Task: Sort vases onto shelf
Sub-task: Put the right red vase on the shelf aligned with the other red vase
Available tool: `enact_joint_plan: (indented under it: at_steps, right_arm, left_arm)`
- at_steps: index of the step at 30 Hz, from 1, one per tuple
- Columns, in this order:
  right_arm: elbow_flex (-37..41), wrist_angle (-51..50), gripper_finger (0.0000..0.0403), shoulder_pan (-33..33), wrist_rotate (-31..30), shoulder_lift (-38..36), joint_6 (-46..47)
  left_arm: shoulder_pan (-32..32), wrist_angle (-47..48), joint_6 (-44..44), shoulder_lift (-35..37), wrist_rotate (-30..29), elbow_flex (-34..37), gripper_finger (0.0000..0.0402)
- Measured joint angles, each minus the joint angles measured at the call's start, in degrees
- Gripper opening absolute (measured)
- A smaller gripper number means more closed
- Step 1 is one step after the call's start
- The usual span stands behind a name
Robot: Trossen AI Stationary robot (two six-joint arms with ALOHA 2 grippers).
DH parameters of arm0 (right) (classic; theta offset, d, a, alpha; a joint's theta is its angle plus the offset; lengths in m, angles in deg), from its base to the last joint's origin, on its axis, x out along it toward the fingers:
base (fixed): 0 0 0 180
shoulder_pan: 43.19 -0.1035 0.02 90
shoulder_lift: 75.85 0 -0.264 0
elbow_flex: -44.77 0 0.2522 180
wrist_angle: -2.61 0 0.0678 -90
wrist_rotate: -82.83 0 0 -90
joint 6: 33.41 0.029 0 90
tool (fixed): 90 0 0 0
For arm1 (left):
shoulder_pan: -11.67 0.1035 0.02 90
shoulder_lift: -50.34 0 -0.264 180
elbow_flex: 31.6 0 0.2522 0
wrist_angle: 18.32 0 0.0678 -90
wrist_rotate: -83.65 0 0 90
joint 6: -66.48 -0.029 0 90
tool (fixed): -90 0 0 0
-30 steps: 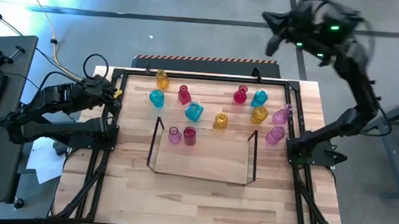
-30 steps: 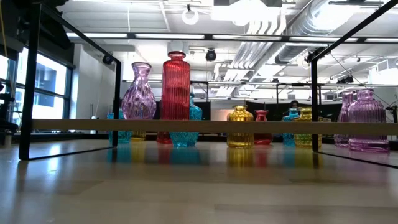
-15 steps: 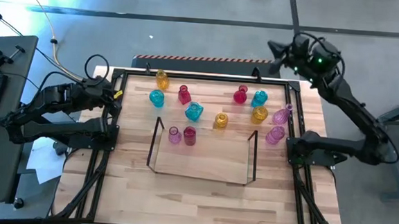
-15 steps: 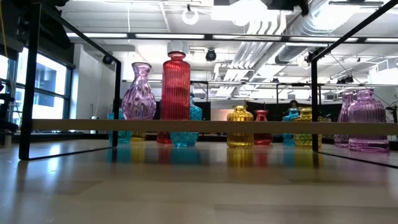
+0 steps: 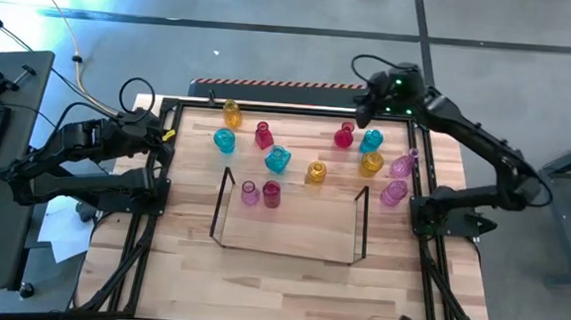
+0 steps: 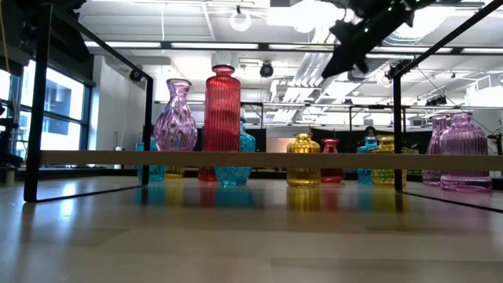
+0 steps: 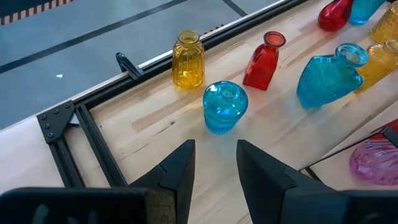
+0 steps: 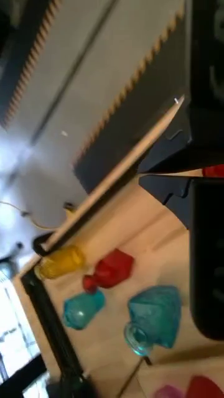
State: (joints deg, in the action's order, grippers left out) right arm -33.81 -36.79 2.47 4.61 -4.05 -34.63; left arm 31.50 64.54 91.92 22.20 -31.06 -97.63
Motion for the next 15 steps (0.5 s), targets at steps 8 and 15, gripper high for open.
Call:
enact_joint_plan:
  at_steps: [8,15]
  right_arm:
    - [-11.7,-15.0,0.0,-3.7,-5.8,9.5,-0.3]
    - [-18.4,-24.3,0.0,-4.8,-9.0,18.9,-0.7]
  left_arm:
    - [0.0,0.0,0.0,0.0,-0.4,0.0,0.0111]
    - [0.0,0.0,0.0,0.0,-1.2,0.0,0.0111]
